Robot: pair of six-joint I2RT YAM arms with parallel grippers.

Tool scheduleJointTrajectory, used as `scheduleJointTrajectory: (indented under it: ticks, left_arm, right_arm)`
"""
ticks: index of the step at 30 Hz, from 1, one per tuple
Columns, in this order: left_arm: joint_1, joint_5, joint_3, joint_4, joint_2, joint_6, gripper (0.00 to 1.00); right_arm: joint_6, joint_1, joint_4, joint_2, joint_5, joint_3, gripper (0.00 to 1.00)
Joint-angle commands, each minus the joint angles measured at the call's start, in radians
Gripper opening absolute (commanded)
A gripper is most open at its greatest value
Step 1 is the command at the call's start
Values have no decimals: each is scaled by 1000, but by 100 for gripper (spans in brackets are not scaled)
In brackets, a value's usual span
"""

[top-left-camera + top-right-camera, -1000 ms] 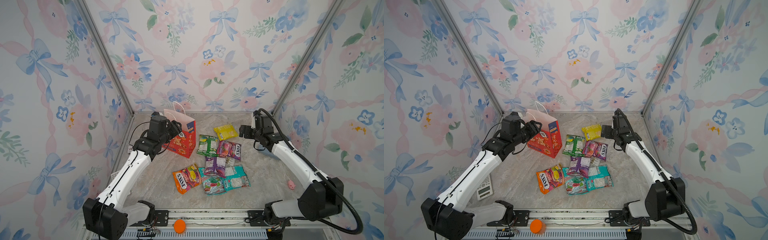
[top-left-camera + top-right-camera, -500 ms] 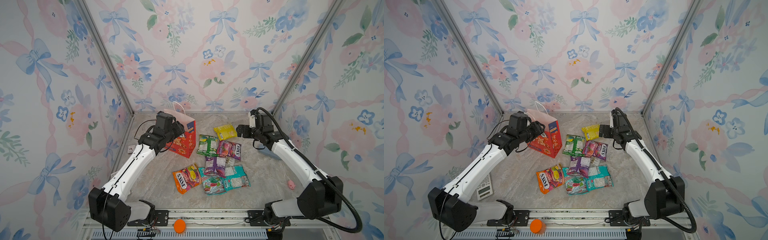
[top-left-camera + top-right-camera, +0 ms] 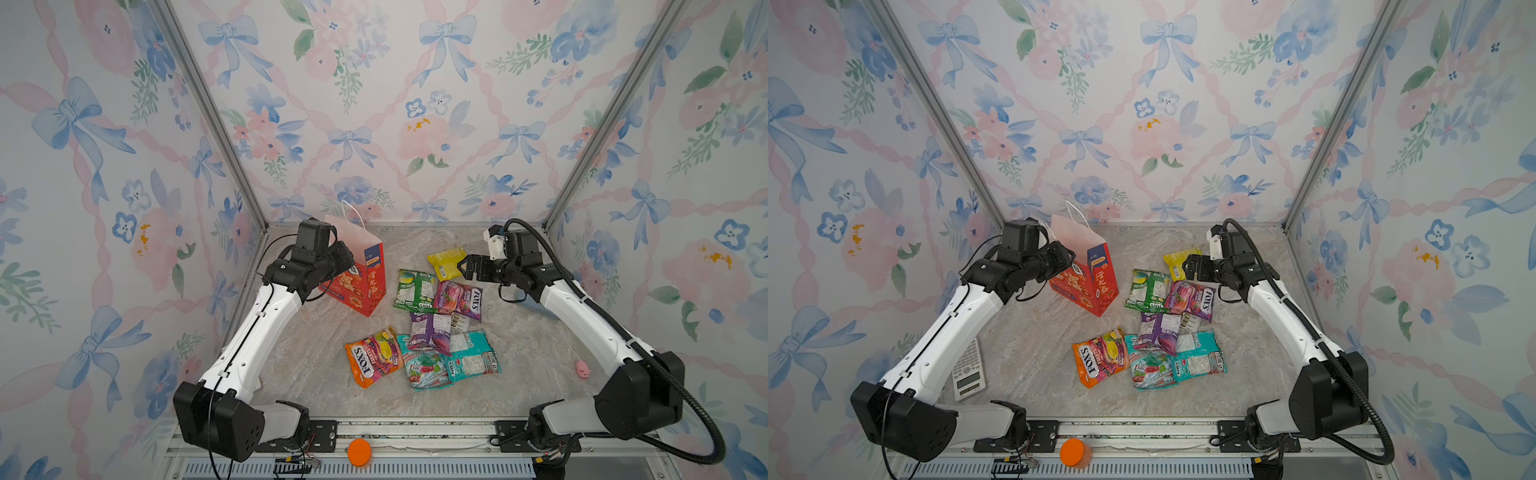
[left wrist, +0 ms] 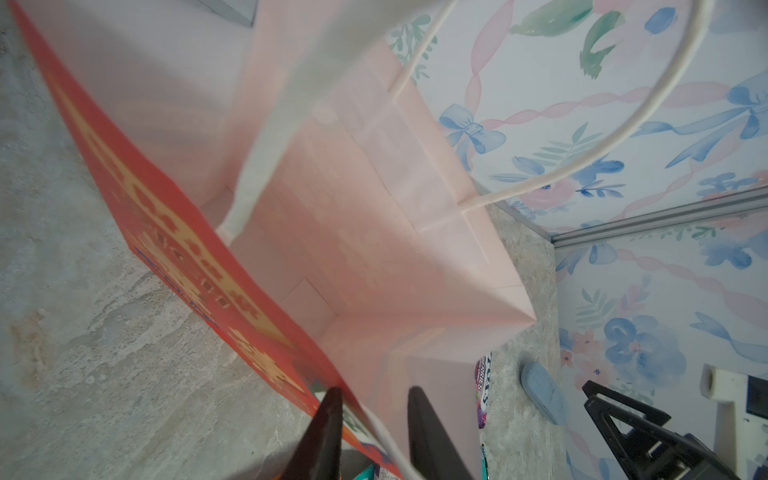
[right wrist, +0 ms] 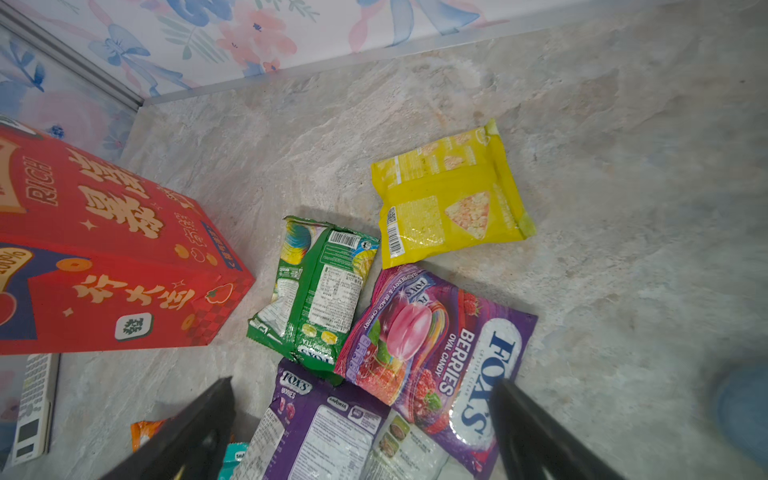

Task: Place the snacks into the paper bag
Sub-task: 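Grasp the bag rim with the left gripper while the right gripper lowers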

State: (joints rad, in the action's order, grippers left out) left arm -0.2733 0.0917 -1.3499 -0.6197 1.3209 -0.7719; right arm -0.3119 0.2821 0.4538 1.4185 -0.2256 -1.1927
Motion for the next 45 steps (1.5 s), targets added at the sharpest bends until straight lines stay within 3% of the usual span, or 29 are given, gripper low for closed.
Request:
scheduleJointTrajectory:
  ticks: [1,13,21,23,25,27,31,39,45]
  left_arm:
    - [24,62,-60,-75,31,101,23]
    - [56,194,-175,-185,108,331,0]
    - [85,164,-237,-301,122,447,0]
    - [96,145,-239,-310,117,446,10]
    - [101,128,-235,-308,109,427,36]
    - [103,119,-235,-305,104,394,52]
    - [102,148,-258,-300,96,326,73]
    - [97,103,-240,-214,14,179,80]
    - [11,-4,-188,-196,20,90,79]
  right_arm:
    - [-66,37,33,6,-68,45,95]
    - [-208,175,-11,76,-65,103,84]
    - [-264,200,-69,182,0,40,82]
    - [-264,200,-66,212,-2,6,81]
    - [-260,200,-61,231,-5,-23,81]
    - [-256,200,-57,263,-8,-45,81]
    - [-240,198,-47,282,-9,-70,81]
    - [-190,180,-21,272,-13,-72,81]
    - [-150,145,-19,263,-59,-68,81]
